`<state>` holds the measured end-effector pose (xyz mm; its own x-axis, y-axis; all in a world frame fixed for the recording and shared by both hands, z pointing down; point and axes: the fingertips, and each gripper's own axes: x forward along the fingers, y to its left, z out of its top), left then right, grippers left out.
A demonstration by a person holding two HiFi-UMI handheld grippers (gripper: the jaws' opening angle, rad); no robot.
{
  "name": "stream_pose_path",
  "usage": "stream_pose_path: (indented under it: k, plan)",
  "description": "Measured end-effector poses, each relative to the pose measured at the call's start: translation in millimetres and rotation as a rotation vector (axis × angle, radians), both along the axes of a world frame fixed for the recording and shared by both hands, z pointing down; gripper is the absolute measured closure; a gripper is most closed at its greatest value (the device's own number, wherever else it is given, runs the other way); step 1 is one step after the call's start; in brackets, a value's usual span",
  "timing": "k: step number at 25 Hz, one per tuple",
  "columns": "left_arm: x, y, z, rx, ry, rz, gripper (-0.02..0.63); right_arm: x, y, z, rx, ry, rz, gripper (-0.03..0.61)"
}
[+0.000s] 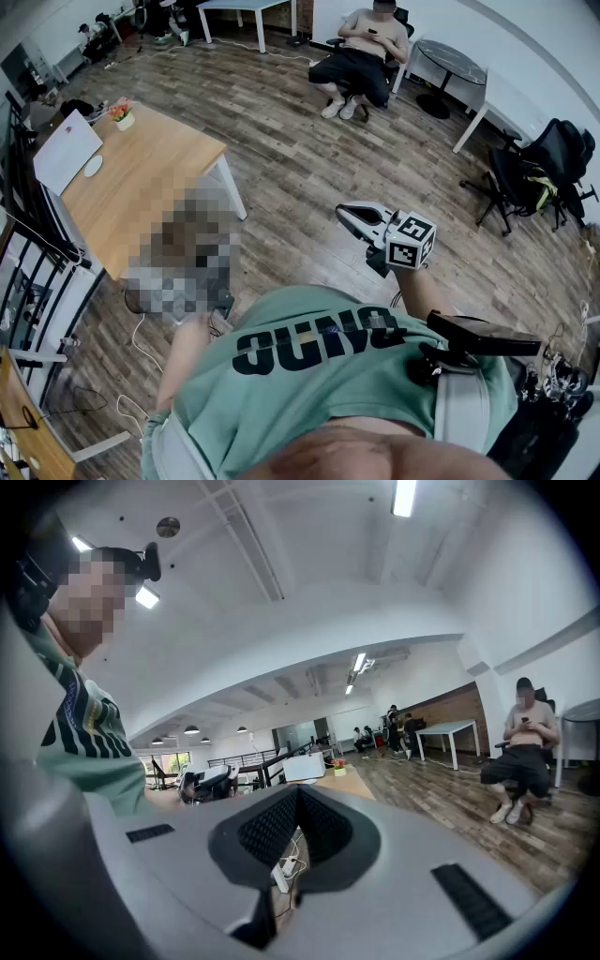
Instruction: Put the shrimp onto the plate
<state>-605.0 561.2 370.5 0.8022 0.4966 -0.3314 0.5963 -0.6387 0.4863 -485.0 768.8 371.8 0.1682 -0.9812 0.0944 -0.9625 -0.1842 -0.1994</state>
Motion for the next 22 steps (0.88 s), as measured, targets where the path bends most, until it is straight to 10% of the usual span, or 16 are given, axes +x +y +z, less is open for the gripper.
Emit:
stream_pose_path:
  k: [22]
  plan:
    - [-5, 17, -8, 0.02, 0.015, -0.042, 0.566, 8, 8, -11, 0.011, 0.022, -0.047, 0.572]
